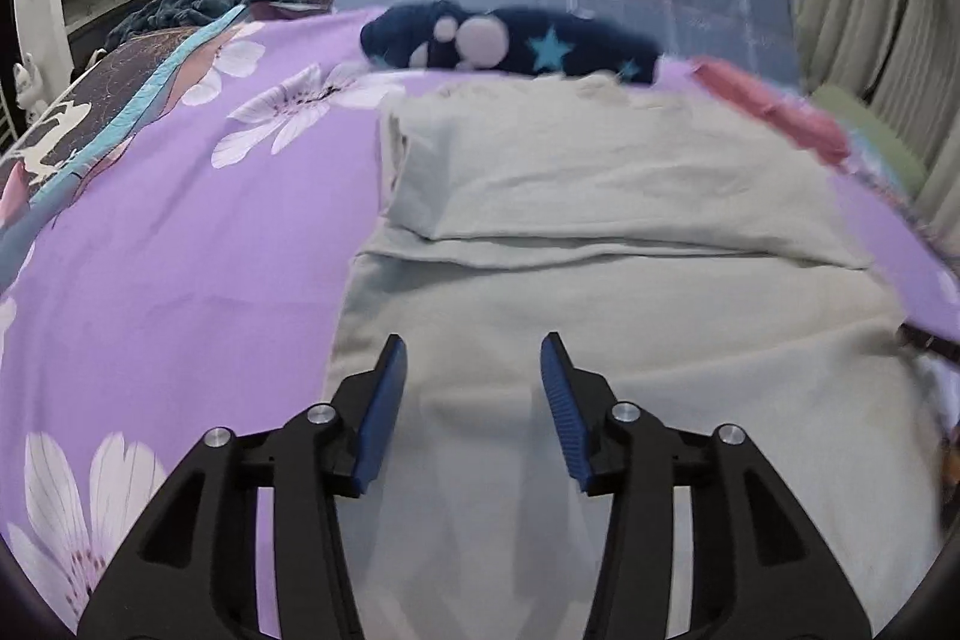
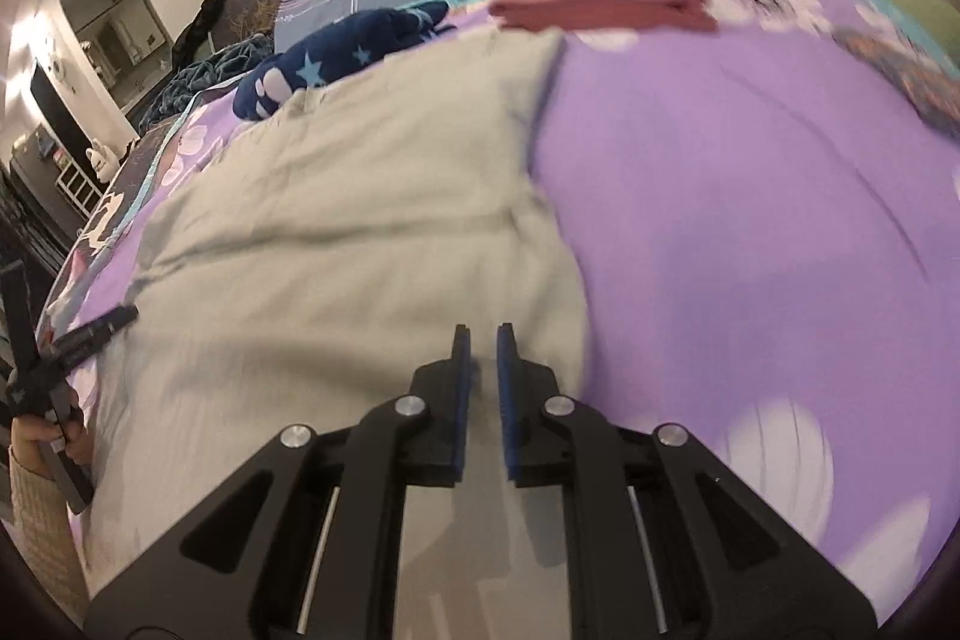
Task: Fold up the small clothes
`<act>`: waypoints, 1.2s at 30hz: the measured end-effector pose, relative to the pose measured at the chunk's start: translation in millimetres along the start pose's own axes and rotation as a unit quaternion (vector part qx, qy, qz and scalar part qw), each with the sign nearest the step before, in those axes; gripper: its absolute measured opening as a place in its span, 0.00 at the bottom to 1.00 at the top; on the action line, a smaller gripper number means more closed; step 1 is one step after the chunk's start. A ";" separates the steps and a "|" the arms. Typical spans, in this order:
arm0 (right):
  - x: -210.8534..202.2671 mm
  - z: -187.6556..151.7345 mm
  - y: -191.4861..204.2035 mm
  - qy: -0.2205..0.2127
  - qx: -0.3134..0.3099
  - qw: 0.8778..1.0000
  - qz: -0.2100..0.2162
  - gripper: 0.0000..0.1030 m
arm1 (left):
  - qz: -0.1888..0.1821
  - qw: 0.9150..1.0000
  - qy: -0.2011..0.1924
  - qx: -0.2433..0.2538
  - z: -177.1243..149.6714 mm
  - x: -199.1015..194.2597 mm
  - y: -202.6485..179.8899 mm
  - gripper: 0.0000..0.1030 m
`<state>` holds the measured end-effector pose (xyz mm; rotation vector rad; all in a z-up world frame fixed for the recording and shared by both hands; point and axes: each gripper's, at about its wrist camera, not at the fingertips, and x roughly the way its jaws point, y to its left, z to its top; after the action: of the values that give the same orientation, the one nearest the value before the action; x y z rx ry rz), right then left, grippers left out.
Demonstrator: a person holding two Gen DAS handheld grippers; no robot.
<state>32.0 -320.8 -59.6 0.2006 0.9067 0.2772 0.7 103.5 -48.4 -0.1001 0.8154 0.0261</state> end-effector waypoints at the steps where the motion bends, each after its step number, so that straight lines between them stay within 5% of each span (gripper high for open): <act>1: -8.4 -6.3 -2.1 -0.002 0.003 1.000 0.002 0.09 | -0.002 1.000 0.002 0.008 -4.2 -6.2 -2.3 0.48; 5: -46.2 -34.2 -11.6 -0.002 0.007 1.000 0.004 0.10 | 0.020 0.999 0.010 0.037 -28.3 -30.2 -0.6 0.68; 15: -78.3 -99.9 -27.9 0.022 0.044 0.998 0.025 0.14 | -0.033 0.997 0.069 -0.008 -94.5 -65.2 41.2 0.68; 27: -121.5 -155.7 -50.1 0.039 0.084 0.992 0.091 0.21 | -0.160 0.983 0.086 -0.011 -145.0 -113.2 48.8 0.59; 36: -93.4 -139.2 -59.2 0.053 0.111 0.976 0.177 0.27 | -0.206 0.975 0.086 0.015 -134.9 -94.8 25.8 0.59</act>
<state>-124.5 -399.1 -90.6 0.5626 1.0056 0.5206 -163.8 117.3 -73.3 -0.2444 0.9551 -0.3906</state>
